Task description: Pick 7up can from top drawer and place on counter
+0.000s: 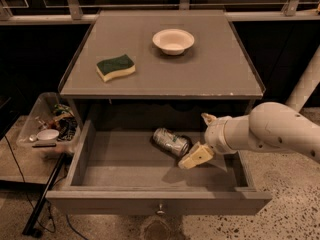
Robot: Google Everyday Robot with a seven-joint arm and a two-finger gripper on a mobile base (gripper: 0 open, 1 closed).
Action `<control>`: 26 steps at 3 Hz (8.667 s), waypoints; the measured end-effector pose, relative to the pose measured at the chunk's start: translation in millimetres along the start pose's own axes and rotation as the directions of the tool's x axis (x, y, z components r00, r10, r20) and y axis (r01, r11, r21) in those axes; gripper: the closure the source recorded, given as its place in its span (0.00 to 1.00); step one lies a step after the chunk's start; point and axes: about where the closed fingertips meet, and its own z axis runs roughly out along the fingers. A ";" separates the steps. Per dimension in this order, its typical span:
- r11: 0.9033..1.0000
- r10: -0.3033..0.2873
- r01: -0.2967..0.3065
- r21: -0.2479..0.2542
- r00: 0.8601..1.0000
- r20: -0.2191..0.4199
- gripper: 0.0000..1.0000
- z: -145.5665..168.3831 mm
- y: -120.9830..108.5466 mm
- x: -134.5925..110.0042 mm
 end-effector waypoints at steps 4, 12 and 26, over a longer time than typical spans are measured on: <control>0.994 0.094 -0.095 0.062 0.995 0.014 0.00 100.6 -6.0 23.0; 0.991 0.091 -0.093 0.097 0.995 0.026 1.00 72.9 -7.9 32.1; 0.908 -0.312 0.310 0.283 0.949 -0.036 1.00 -85.9 -208.7 -160.2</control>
Offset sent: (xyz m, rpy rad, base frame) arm 0.0321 0.0276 -0.0693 0.0337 0.0321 -0.1167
